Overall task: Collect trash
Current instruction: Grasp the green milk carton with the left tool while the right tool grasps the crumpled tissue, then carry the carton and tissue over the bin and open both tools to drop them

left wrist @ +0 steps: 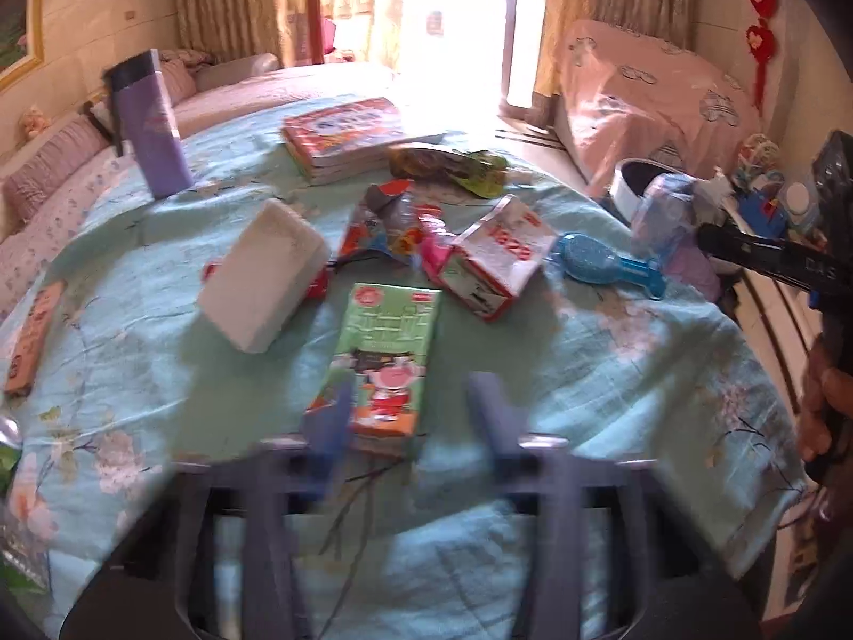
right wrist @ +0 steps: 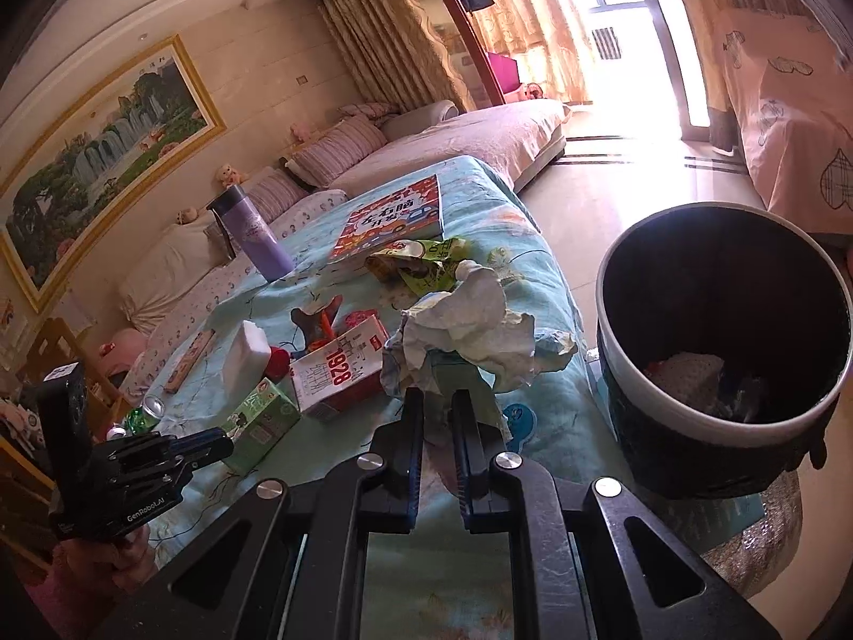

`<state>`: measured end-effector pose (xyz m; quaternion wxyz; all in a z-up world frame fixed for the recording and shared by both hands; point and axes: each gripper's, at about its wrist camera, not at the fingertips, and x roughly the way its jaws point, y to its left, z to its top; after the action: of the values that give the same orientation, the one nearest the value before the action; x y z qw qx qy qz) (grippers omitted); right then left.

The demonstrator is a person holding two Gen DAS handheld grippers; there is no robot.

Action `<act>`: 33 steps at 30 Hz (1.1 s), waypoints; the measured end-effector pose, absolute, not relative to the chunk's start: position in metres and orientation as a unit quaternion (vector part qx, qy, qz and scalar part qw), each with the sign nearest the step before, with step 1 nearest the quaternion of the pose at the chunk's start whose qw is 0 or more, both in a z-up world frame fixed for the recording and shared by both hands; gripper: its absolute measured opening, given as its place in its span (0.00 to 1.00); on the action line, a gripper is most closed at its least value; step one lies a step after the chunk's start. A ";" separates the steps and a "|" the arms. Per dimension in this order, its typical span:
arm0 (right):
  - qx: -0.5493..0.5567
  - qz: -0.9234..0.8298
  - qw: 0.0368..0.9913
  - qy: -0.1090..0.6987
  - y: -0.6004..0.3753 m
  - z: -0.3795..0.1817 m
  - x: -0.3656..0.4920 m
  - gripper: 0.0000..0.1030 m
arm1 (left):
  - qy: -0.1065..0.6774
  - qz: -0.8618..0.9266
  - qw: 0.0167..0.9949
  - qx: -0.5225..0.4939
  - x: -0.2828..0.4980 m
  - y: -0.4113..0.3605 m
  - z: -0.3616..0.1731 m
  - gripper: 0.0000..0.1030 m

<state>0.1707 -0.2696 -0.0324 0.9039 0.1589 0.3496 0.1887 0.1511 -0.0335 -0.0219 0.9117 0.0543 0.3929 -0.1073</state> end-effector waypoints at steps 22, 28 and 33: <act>0.174 0.179 0.908 0.336 -0.274 -0.027 0.136 0.10 | 0.385 -0.137 0.913 0.007 0.149 -0.052 -0.014 0.47; 0.178 0.161 0.914 0.327 -0.295 -0.022 0.129 0.10 | 0.371 -0.184 0.910 0.015 0.148 -0.102 0.001 0.47; 0.179 0.141 0.919 0.322 -0.315 -0.021 0.125 0.10 | 0.367 -0.206 0.907 0.027 0.153 -0.139 0.006 0.47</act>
<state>0.1248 -0.3147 -0.0210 0.9187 0.1792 0.3223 0.1414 0.1533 -0.1392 0.0058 0.9067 0.0271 0.3669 -0.2065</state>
